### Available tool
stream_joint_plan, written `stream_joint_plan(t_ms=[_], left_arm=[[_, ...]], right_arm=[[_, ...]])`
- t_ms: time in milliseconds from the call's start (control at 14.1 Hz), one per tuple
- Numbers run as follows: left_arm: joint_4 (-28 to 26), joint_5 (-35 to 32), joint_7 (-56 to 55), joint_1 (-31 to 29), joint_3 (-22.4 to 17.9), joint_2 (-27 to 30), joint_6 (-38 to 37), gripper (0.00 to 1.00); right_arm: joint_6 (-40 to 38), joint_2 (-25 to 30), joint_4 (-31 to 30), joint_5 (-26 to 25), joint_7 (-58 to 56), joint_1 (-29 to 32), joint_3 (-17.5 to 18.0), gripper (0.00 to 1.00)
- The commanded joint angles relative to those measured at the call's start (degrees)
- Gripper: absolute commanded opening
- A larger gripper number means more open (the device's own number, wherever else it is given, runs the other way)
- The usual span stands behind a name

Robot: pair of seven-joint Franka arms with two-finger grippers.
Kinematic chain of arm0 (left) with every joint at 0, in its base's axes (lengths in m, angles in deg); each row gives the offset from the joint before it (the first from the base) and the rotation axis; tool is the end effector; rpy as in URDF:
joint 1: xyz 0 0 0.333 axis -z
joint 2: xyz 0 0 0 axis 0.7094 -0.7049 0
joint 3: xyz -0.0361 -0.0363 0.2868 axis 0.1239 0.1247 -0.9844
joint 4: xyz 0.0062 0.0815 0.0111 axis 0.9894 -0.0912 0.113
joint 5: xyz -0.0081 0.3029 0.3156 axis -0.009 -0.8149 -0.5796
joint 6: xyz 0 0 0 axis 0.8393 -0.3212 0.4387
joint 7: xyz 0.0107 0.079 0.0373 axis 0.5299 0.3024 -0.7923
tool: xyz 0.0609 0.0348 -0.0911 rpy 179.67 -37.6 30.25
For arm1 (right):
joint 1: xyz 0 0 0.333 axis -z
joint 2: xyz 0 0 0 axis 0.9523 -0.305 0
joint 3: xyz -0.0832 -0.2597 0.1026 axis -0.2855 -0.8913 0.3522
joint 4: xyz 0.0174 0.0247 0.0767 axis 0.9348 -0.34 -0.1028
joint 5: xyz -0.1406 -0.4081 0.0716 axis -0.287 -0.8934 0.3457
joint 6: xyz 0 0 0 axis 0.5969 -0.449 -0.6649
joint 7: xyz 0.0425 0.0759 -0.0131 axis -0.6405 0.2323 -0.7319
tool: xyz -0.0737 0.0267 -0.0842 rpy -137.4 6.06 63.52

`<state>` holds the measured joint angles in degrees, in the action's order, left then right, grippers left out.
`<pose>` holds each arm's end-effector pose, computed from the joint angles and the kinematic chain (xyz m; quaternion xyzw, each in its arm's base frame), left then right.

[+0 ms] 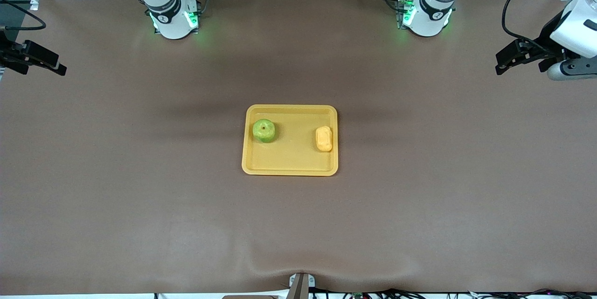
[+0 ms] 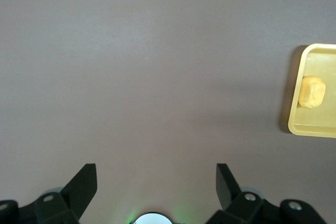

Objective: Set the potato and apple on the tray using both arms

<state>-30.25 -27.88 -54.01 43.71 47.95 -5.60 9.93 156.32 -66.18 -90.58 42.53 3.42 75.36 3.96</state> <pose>0.5707 -0.0608 0.6136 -0.9992 -0.0185 -0.0049 0.0337 0.5674 -0.0467 0.6121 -0.9978 0.0419 0.0384 0.0352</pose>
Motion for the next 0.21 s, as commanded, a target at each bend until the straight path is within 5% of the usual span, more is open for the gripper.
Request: stream_joint_plan(t_ms=[0, 142], left_arm=[[0.86, 0.91, 1.26, -0.46, 0.13, -0.13, -0.9, 1.0], [0.86, 0.91, 1.08, -0.29, 0.21, -0.04, -1.17, 1.0]], right_arm=[[-1.09, -0.56, 1.41, -1.95, -0.58, 1.1, 1.64, 1.0], [-2.05, -0.56, 1.41, -1.95, -0.58, 1.1, 1.73, 1.0]])
